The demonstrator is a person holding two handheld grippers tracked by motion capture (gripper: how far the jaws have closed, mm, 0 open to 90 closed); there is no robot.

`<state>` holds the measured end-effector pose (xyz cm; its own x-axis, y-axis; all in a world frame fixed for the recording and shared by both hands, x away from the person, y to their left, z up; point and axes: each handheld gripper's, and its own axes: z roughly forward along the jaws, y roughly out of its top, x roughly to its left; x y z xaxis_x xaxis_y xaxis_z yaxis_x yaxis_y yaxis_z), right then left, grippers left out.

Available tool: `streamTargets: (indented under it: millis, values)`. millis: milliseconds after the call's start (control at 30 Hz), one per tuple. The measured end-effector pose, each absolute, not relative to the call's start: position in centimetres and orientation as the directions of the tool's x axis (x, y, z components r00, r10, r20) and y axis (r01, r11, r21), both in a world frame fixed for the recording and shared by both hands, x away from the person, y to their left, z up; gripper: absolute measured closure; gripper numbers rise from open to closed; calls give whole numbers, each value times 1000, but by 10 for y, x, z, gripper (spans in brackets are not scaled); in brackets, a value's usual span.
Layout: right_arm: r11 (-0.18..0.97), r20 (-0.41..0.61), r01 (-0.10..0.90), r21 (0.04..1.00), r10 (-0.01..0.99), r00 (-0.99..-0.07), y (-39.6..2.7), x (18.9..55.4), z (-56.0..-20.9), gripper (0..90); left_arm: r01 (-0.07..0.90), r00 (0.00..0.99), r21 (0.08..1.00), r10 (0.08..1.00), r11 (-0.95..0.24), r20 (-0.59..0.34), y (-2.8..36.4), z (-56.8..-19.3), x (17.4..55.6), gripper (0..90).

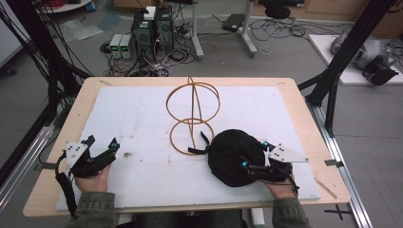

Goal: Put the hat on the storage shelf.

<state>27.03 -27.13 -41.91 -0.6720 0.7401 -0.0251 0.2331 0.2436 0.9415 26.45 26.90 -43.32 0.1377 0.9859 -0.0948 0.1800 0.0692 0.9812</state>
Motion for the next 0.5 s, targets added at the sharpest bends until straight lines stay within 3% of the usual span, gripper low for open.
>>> streamTargets:
  millis: [67,267,333,467,500]
  values:
    - [240,-16,240,941,738,-675,-271,270,-419,221,183,136,981,986,69,-95,269,-433,264,191]
    - [242,14,274,931,727,-687,-274,271,-420,393,179,133,982,987,66,-91,269,-433,264,191]
    - [259,21,297,919,720,-693,-274,271,-421,494,180,132,981,987,66,-91,269,-433,264,191]
    - [273,42,342,899,725,-688,-274,272,-420,848,179,127,982,988,63,-86,268,-433,264,192]
    - [273,42,342,899,725,-688,-274,272,-420,848,183,129,982,989,51,-76,268,-433,264,192]
